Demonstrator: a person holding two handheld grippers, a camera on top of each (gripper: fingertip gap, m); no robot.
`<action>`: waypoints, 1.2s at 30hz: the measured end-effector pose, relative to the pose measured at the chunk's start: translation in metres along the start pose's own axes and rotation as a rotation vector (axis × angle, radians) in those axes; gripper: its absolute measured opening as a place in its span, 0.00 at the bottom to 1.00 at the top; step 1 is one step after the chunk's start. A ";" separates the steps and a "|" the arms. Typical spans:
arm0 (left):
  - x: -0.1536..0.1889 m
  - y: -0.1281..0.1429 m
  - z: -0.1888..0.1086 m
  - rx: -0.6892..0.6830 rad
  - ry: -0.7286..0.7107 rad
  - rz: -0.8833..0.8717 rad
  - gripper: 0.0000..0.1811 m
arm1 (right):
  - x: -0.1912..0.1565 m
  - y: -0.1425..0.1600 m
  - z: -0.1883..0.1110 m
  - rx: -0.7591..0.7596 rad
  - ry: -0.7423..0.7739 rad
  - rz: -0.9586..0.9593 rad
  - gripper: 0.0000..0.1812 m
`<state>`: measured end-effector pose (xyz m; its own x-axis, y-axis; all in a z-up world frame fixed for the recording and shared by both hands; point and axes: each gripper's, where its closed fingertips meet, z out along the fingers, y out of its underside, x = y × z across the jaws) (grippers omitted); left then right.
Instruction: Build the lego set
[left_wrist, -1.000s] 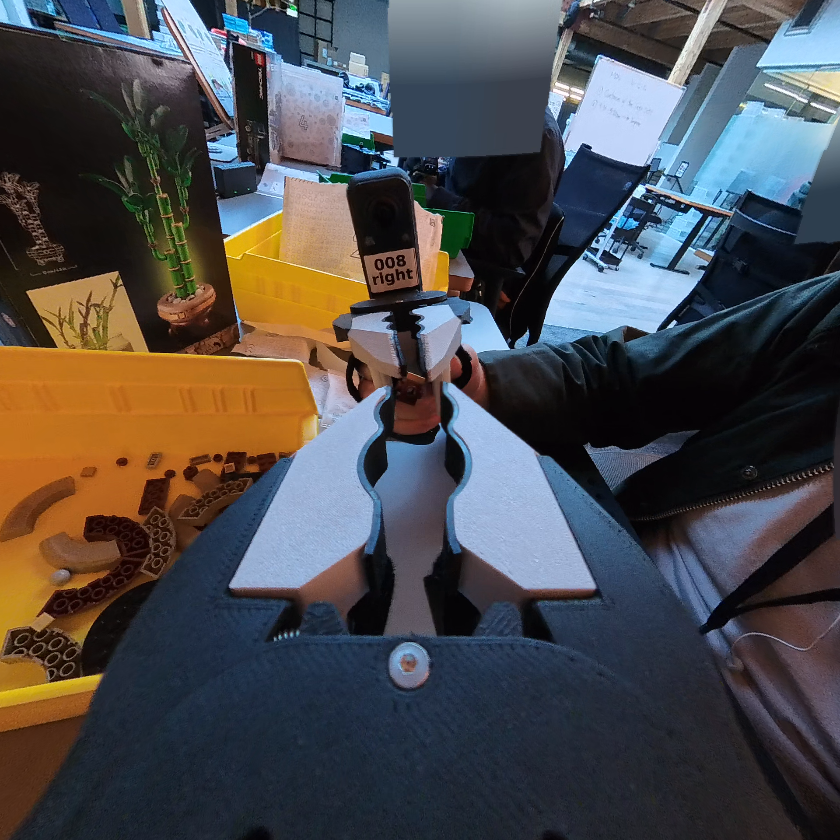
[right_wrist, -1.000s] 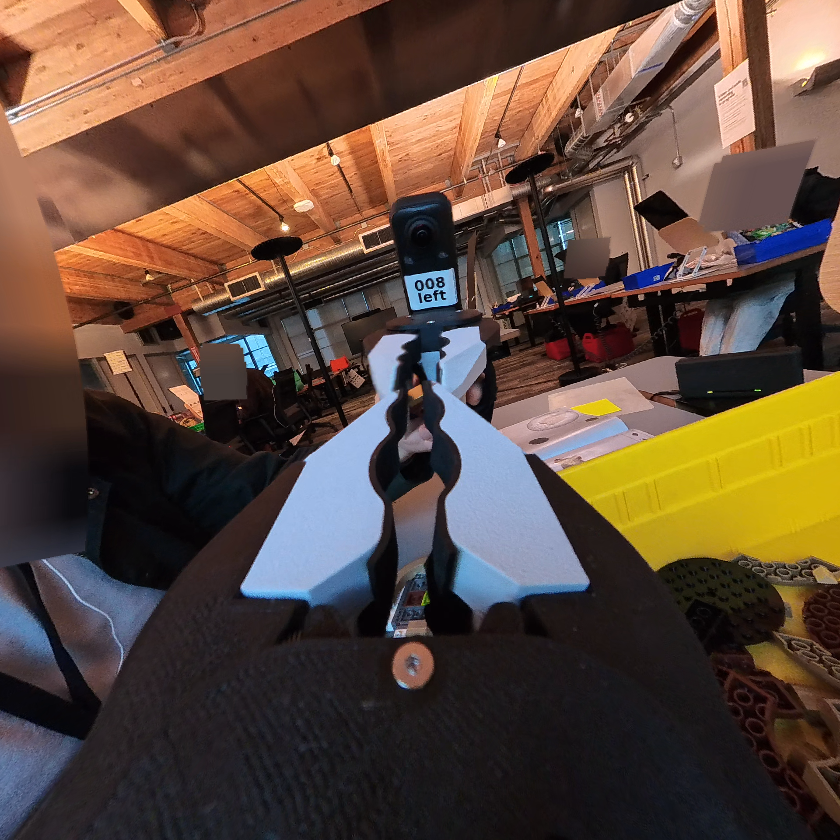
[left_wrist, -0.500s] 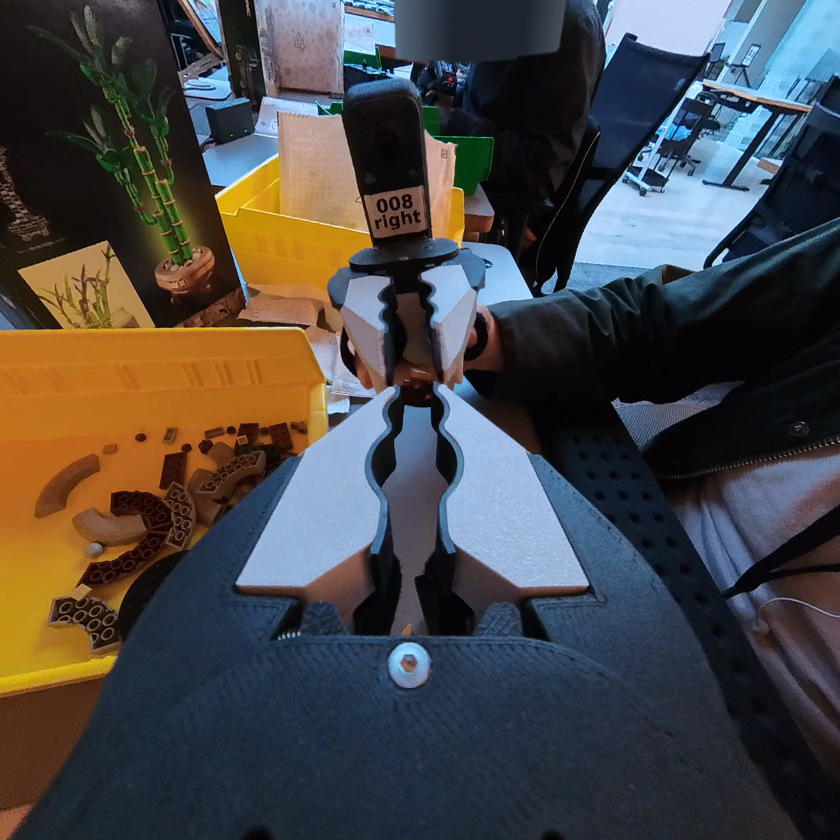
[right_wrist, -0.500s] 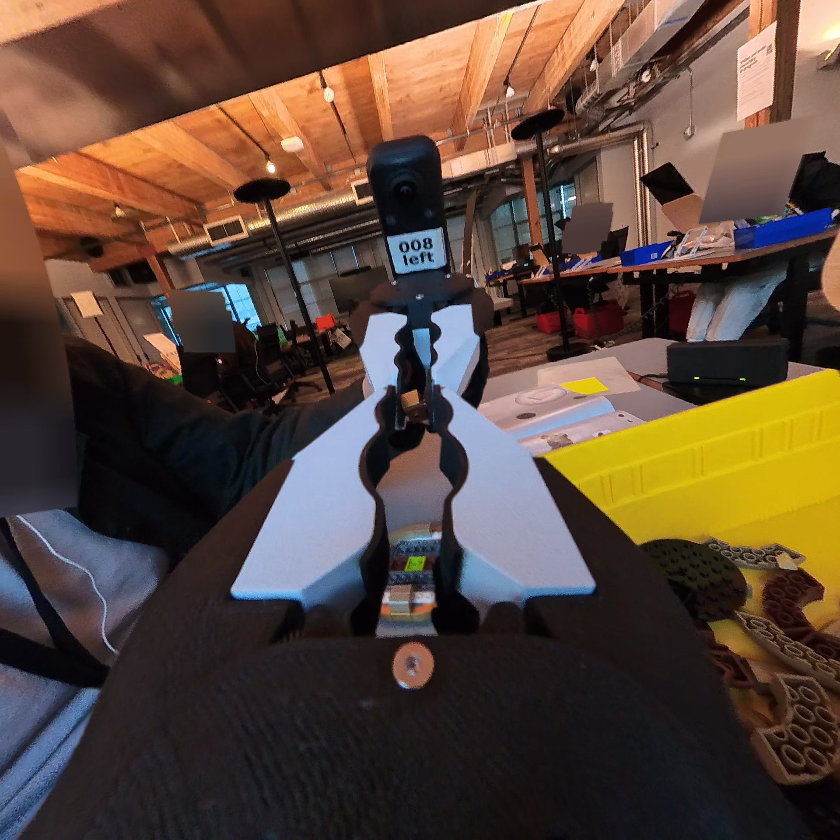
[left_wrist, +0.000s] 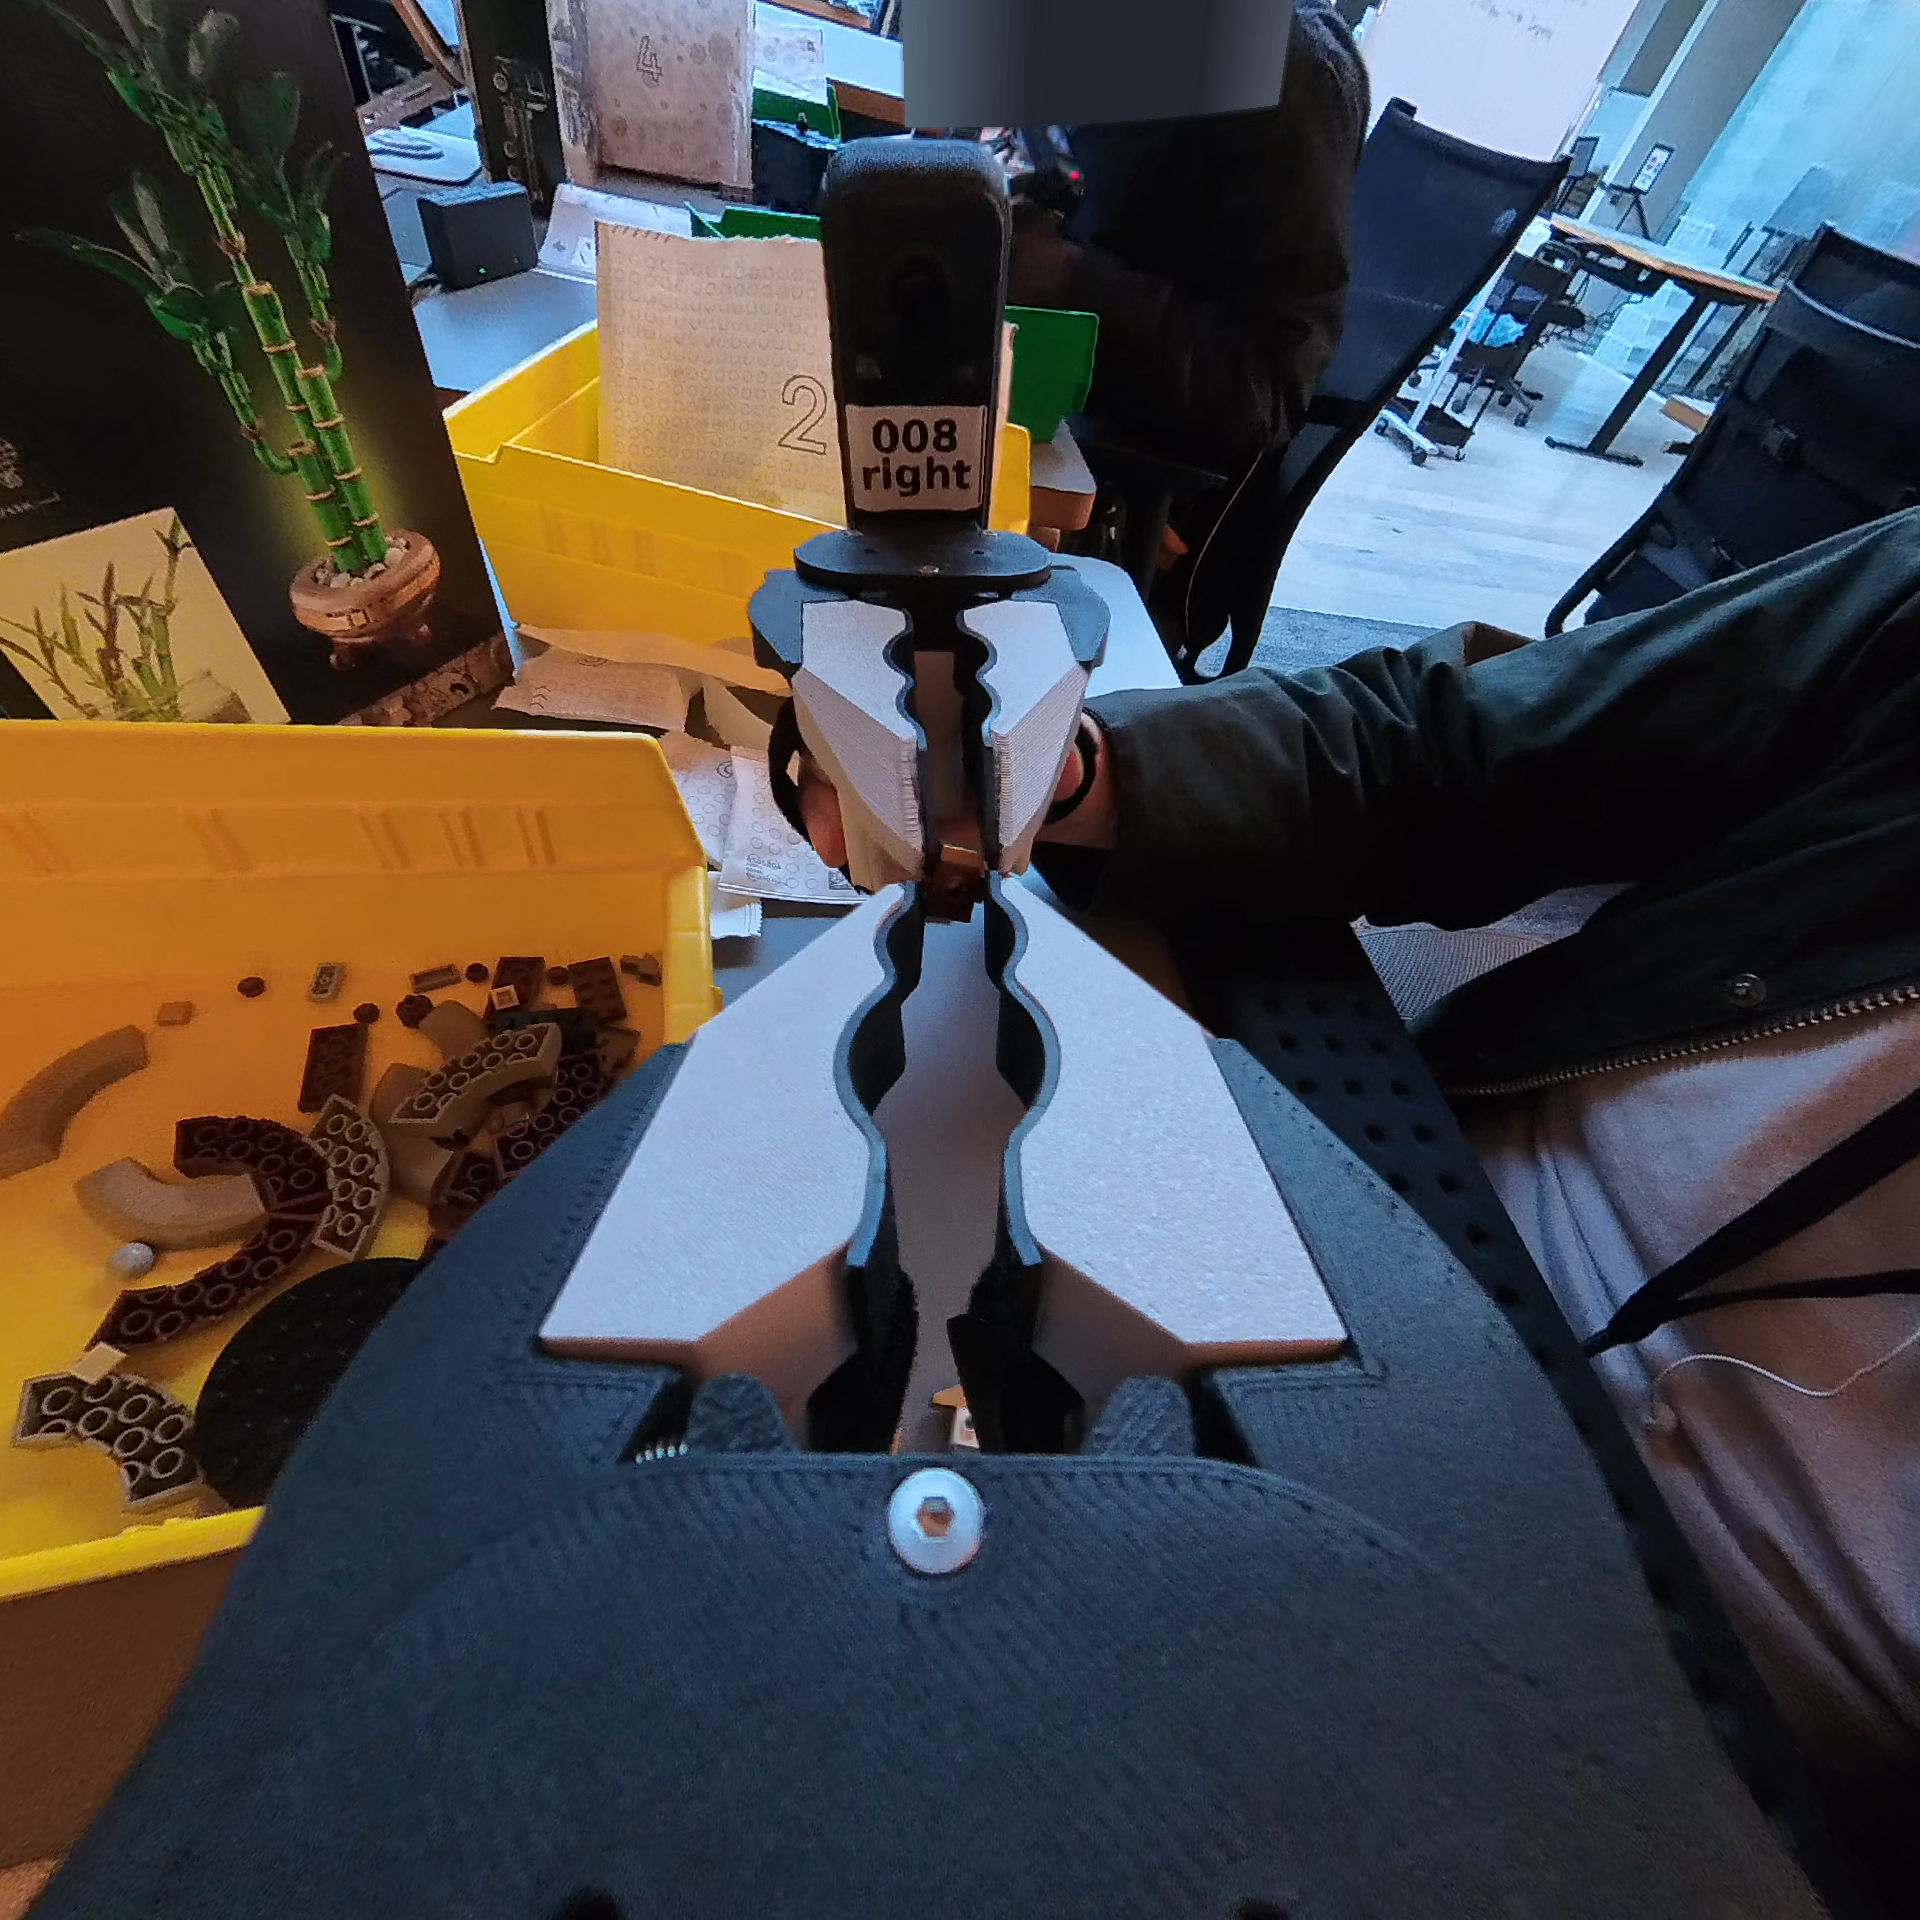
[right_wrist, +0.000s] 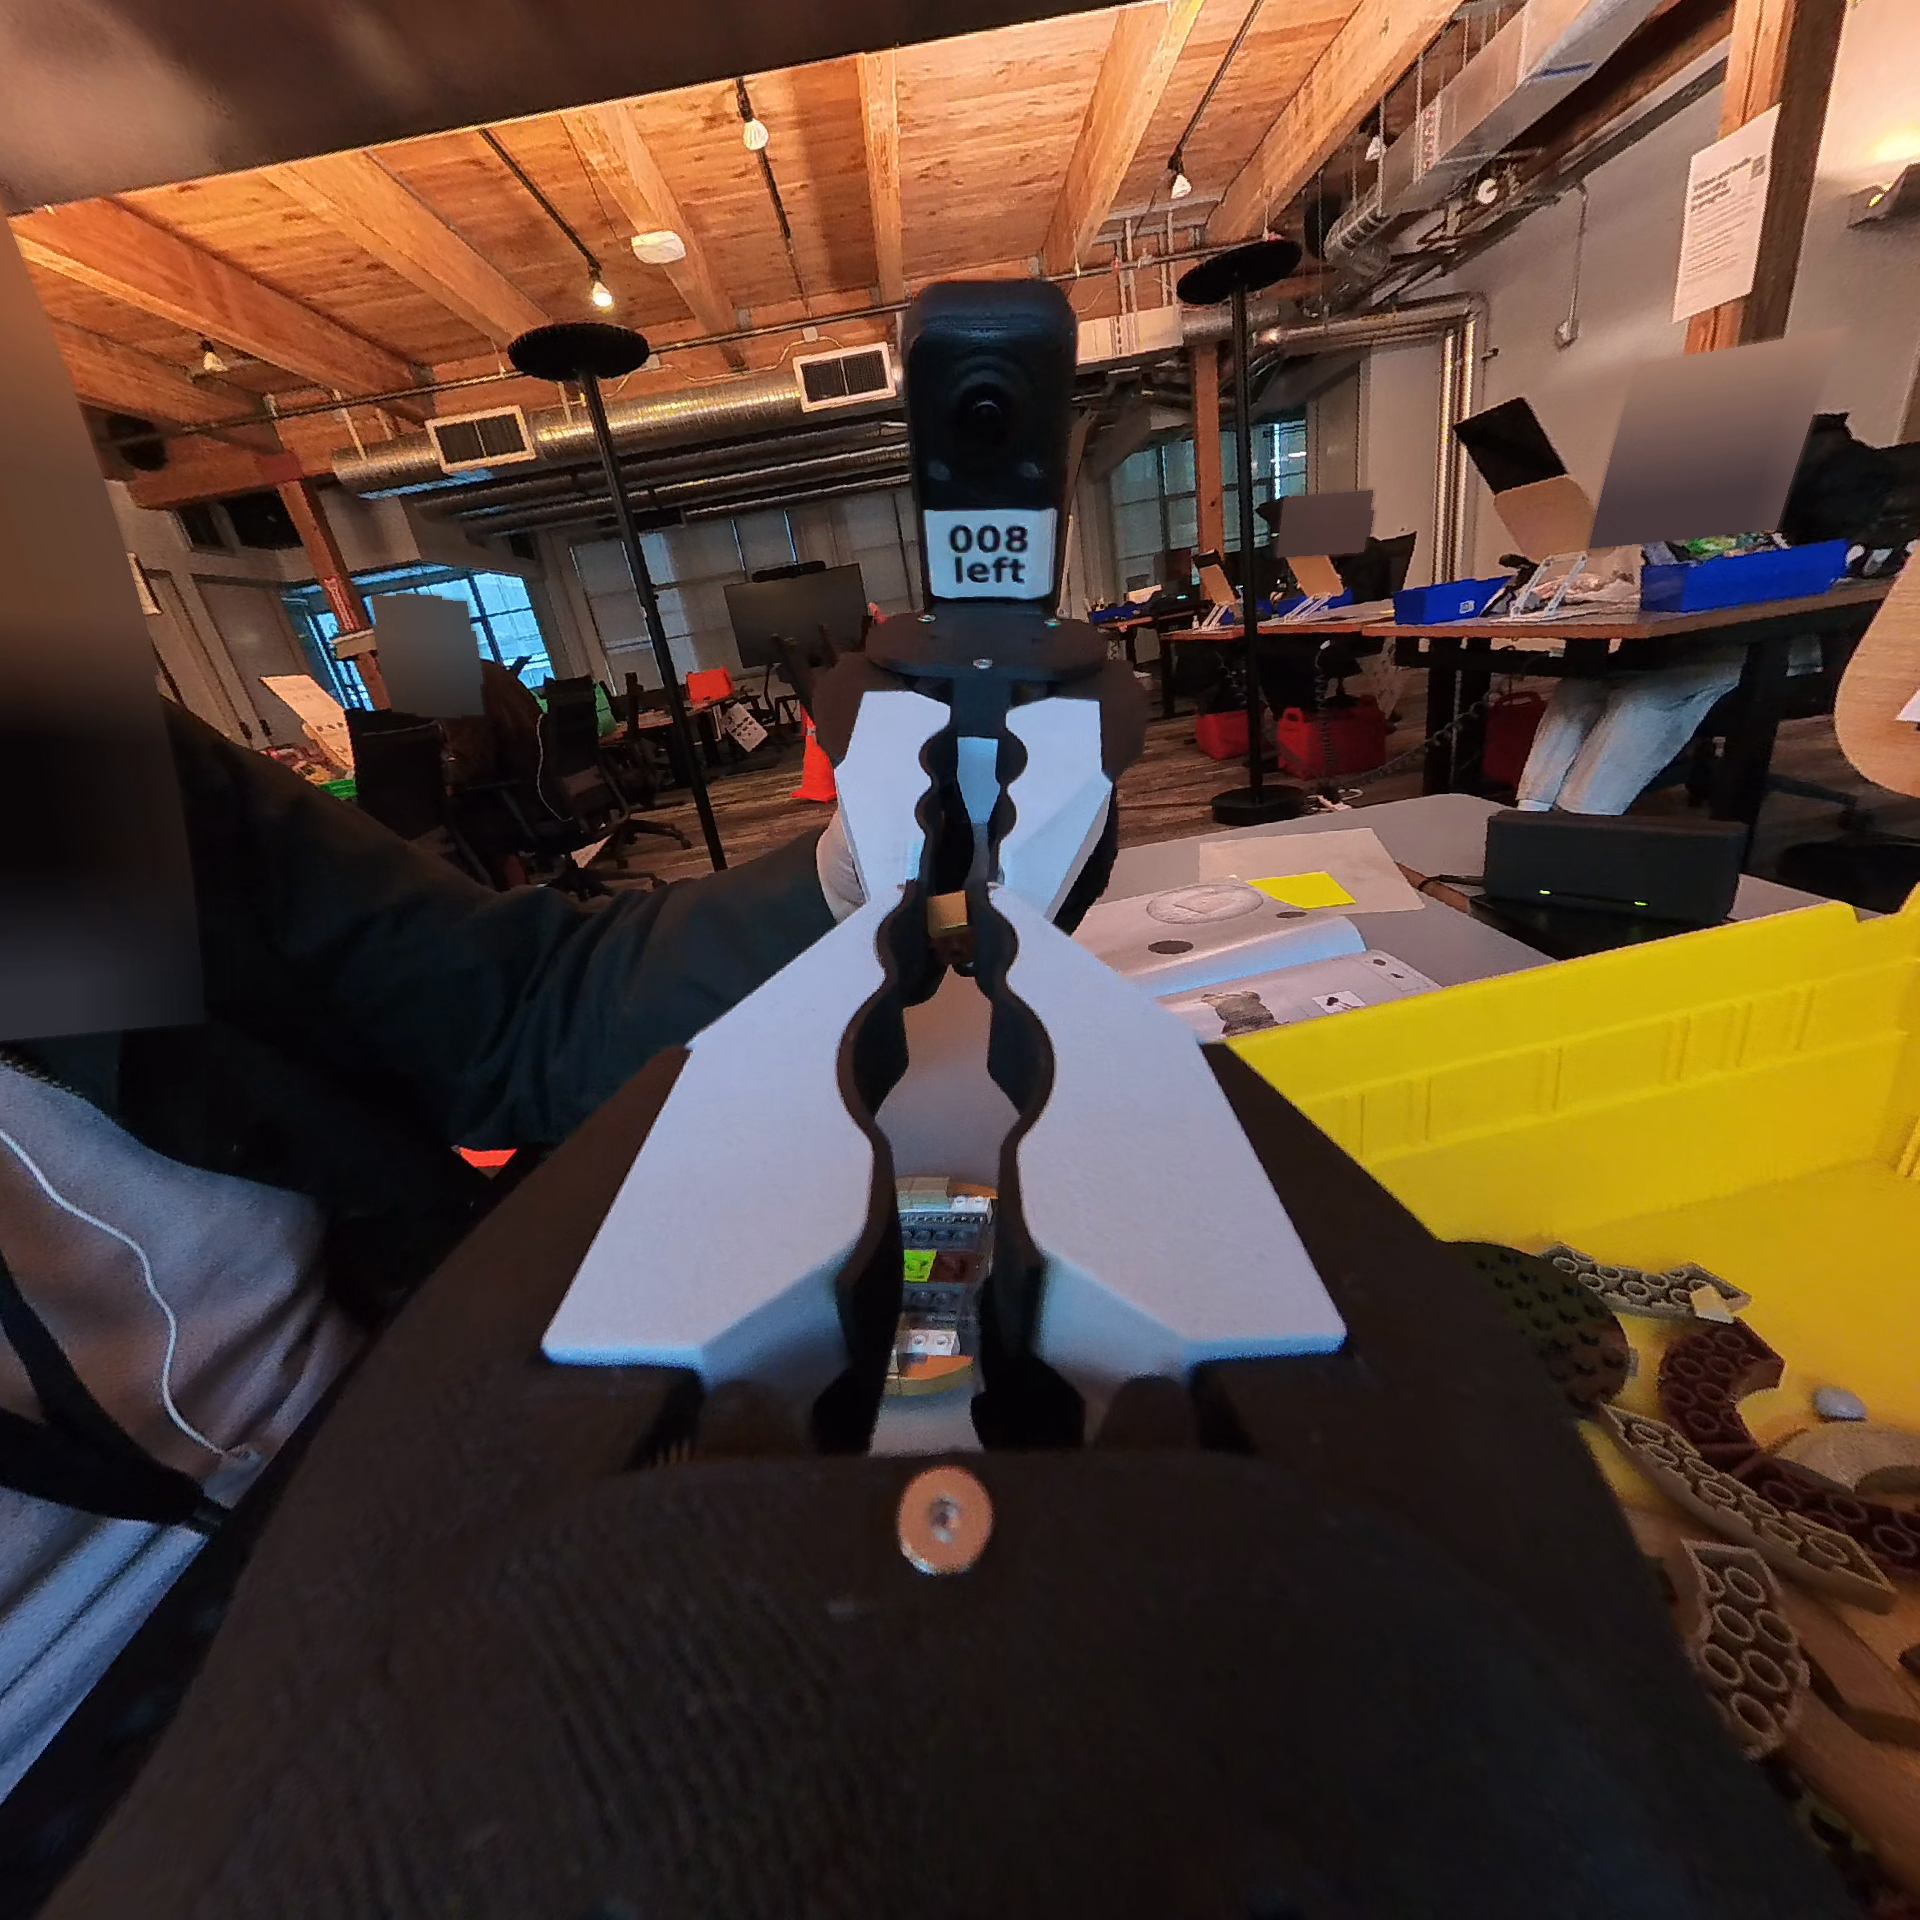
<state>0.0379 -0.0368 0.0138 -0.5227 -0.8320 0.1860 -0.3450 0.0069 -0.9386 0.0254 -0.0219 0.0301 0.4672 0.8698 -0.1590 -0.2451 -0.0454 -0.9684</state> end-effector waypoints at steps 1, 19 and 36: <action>0.000 0.000 0.000 0.001 0.004 -0.005 0.06 | 0.000 0.000 0.000 -0.003 0.001 -0.004 0.03; 0.014 -0.012 -0.005 0.001 -0.035 0.165 0.05 | -0.014 -0.015 0.005 0.095 -0.140 0.261 0.02; -0.008 0.019 0.017 -0.106 -0.102 0.130 0.06 | 0.007 -0.039 -0.027 0.231 -0.153 0.385 0.00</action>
<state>0.0484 -0.0394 -0.0101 -0.4881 -0.8723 0.0301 -0.3629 0.1714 -0.9159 0.0608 -0.0273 0.0616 0.1786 0.8744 -0.4511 -0.5669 -0.2833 -0.7736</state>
